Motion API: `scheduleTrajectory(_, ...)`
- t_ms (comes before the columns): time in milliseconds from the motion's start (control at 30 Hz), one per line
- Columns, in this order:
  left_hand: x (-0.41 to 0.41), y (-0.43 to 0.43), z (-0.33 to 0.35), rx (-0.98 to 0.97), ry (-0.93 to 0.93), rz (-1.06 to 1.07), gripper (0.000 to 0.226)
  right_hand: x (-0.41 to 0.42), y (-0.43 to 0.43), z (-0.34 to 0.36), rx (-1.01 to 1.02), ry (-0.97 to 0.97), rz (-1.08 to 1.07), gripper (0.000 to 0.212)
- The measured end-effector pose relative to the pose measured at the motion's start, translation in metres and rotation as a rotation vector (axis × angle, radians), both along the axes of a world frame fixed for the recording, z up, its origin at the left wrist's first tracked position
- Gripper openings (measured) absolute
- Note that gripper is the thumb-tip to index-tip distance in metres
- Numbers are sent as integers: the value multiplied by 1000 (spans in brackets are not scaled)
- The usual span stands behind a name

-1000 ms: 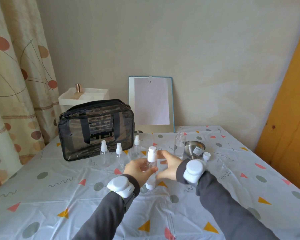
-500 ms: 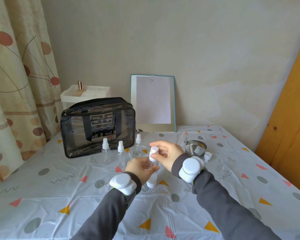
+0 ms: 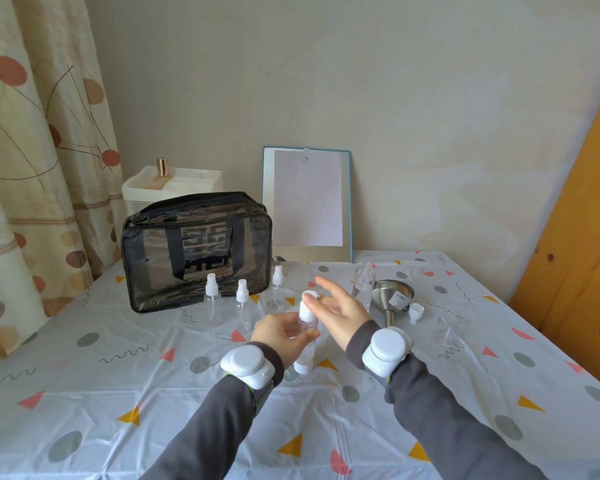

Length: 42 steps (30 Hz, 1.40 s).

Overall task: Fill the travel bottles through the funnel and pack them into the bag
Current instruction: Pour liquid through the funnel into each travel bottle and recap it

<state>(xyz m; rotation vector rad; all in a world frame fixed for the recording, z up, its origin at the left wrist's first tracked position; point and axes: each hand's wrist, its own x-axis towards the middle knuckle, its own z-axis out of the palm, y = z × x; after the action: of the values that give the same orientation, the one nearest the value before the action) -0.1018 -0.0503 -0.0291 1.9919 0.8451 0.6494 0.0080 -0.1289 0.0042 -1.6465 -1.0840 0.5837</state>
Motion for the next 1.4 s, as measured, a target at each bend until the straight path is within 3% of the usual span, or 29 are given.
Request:
scheduleTrajectory(100,0,-1,1,2,-3,8,28,6,-7,0,109,-82,-187,28)
scheduleTrajectory(200,0,0,1,6,9,18,29,6,-7,-1,153,-100,-226,28)
scheduleTrajectory(333,-1,-1,1,13,8,18,28,-3,-1,-6,93,8,-76,40)
scheduleTrajectory(467,-1,-1,1,18,15,26,29,0,-3,-3,220,-5,-271,23)
scheduleTrajectory(567,-1,-1,1,22,17,34,28,2,-6,-4,218,-47,-239,18)
scheduleTrajectory(667,-1,-1,2,24,21,26,29,-1,-4,-8,118,-33,-112,35)
scheduleTrajectory(800,1,-4,2,18,41,-7,30,-2,-1,-4,204,-33,-292,20)
scheduleTrajectory(867,2,-7,1,56,50,4,28,-3,-3,-1,149,-96,-300,21)
scheduleTrajectory(1033,-3,-4,1,77,17,34,20,-13,-4,-10,80,-97,-20,45)
scheduleTrajectory(1400,-2,-4,0,79,30,49,29,-4,7,-21,65,-176,-167,48)
